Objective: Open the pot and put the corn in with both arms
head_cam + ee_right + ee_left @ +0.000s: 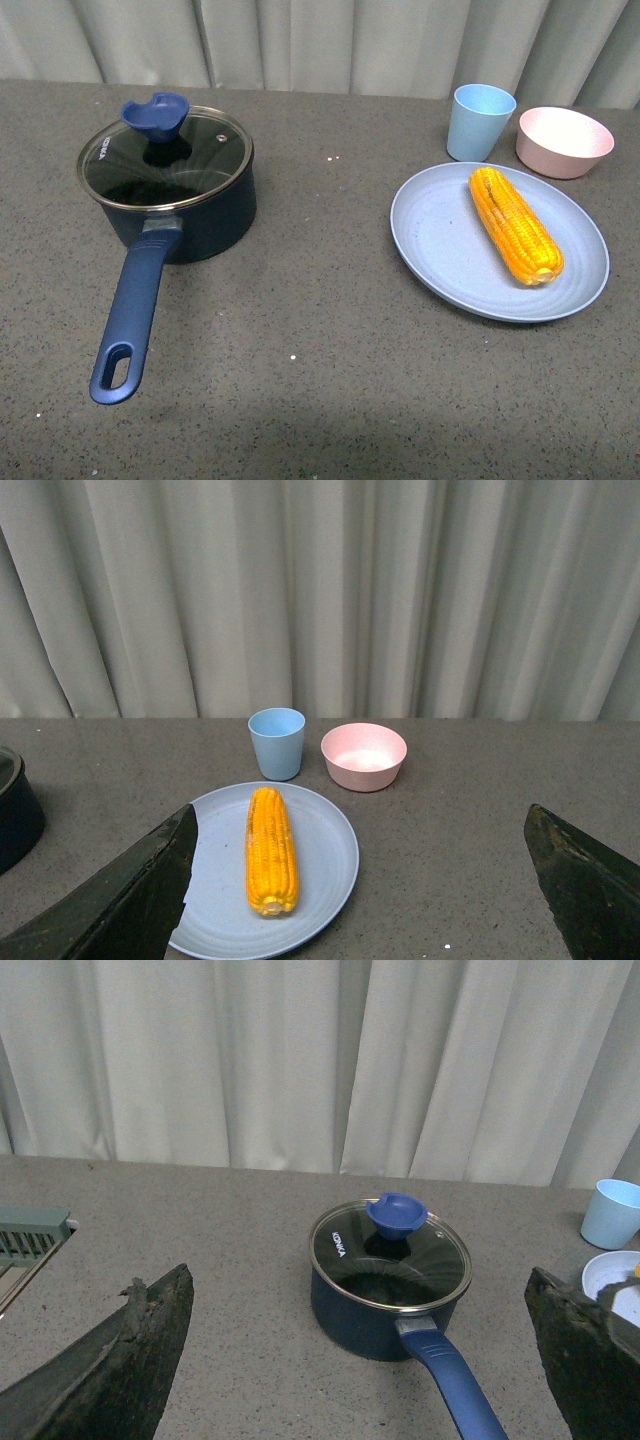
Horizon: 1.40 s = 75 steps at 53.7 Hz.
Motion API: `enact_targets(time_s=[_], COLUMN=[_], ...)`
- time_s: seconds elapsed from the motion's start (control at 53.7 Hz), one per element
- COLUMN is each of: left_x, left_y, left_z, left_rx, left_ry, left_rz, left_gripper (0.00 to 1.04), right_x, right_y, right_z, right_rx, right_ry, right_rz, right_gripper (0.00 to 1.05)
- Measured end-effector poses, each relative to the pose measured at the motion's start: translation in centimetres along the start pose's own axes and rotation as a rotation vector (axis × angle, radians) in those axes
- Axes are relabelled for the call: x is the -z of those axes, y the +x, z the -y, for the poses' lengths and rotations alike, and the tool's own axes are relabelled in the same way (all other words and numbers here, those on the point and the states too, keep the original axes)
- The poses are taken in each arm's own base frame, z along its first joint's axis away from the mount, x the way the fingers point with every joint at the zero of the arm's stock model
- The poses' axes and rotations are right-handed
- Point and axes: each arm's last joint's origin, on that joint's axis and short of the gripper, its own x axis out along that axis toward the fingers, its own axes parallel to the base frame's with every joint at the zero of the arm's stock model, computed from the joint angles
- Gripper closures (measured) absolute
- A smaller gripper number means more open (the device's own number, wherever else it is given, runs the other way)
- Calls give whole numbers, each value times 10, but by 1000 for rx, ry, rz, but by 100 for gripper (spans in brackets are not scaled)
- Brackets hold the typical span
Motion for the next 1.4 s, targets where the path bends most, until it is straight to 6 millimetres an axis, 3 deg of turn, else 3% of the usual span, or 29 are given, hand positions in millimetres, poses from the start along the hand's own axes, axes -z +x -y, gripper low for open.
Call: enact_targets(time_s=[1.396], left_x=[0], left_y=[0], left_z=[0], left_rx=[0], left_ry=[0], left_rz=[0], left_gripper=[6], right_x=[0], right_y=[0], right_z=[0], right_rx=[0], right_ry=[0], right_rz=[0], right_gripper=[9])
